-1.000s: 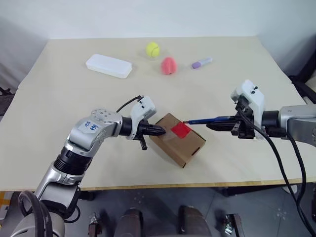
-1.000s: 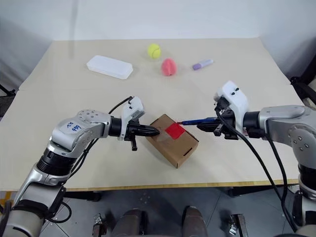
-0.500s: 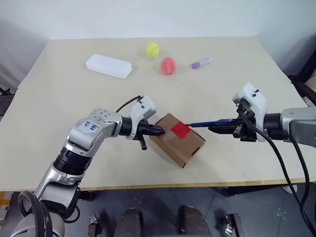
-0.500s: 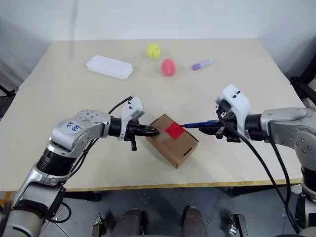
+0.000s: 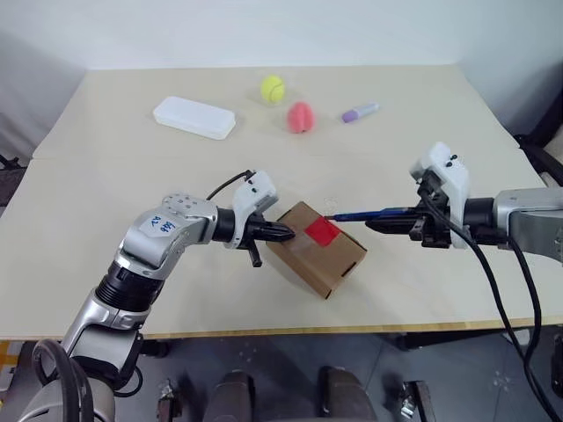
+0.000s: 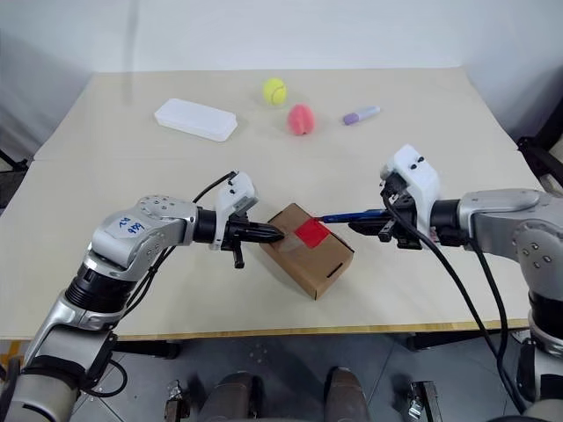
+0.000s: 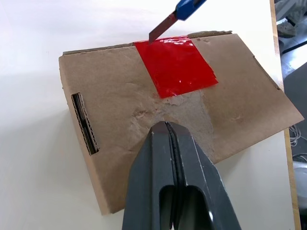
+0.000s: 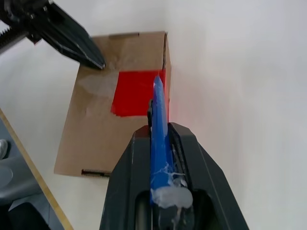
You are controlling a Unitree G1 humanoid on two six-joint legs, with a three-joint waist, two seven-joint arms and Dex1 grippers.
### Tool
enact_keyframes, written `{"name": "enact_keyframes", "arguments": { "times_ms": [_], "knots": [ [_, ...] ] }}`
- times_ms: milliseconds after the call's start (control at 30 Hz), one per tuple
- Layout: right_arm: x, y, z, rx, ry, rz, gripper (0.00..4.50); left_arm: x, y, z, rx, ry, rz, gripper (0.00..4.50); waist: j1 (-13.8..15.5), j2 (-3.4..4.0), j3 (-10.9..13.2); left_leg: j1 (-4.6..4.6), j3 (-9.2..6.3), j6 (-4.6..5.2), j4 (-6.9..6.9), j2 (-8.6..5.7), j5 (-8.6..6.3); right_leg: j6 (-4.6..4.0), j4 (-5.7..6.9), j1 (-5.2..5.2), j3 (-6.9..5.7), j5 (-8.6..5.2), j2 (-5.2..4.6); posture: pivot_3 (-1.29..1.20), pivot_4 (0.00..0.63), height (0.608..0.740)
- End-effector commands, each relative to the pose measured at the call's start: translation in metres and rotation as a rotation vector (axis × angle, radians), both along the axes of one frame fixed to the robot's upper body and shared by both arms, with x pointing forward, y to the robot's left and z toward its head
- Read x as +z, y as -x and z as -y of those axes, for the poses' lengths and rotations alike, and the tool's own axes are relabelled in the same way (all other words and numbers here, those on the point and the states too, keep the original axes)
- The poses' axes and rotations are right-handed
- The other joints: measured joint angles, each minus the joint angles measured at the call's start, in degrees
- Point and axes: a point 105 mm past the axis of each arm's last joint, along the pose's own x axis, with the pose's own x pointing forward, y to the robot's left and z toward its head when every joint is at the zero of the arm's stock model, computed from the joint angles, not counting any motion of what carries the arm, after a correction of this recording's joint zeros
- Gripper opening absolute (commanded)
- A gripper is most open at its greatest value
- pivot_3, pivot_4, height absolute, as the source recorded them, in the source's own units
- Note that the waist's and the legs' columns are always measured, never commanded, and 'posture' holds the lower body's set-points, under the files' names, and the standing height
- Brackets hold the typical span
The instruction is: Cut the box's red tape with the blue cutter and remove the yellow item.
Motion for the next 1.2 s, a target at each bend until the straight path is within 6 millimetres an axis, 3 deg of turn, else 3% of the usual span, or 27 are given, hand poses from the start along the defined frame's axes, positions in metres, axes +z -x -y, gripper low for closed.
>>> {"name": "enact_keyframes", "arguments": {
  "times_ms": [33,333,567,900,1200],
  "knots": [
    [0.002,0.002,0.000,0.004,0.009,0.023,0.12,-0.017,-0.004,-0.010,0.059,-0.059,-0.040,0.00,0.0,0.00,0.0,0.00,0.00,0.00,0.00,0.00,0.00,0.00,0.00,0.00,0.00,0.00,0.00,0.00,0.150,0.740],
    [-0.003,0.003,0.000,0.004,0.023,0.013,0.12,-0.017,-0.004,-0.011,0.062,-0.059,-0.040,0.00,0.0,0.00,0.0,0.01,0.00,0.00,0.00,0.00,0.00,0.00,0.00,0.00,0.00,0.00,0.00,0.00,0.150,0.740],
    [-0.007,-0.008,0.001,-0.042,0.016,0.026,0.12,-0.018,-0.001,-0.010,0.055,-0.057,-0.040,0.00,-0.1,0.00,0.0,0.01,0.00,0.00,0.00,0.00,0.00,0.00,0.00,0.00,0.00,0.00,0.00,0.00,0.150,0.740],
    [-0.006,-0.013,-0.012,-0.011,-0.007,0.043,0.12,-0.018,0.000,-0.010,0.052,-0.055,-0.038,0.00,-0.2,0.00,0.0,0.04,0.00,0.00,0.01,0.00,0.00,-0.02,0.03,0.01,0.01,0.01,0.00,0.00,0.150,0.740],
    [0.012,-0.004,-0.007,0.007,-0.034,0.076,0.12,-0.018,0.002,-0.010,0.049,-0.054,-0.035,0.00,-0.1,0.00,0.0,0.03,0.00,0.00,0.01,0.00,0.00,-0.02,0.03,0.00,0.01,0.01,0.00,0.00,0.150,0.740]
  ]
}}
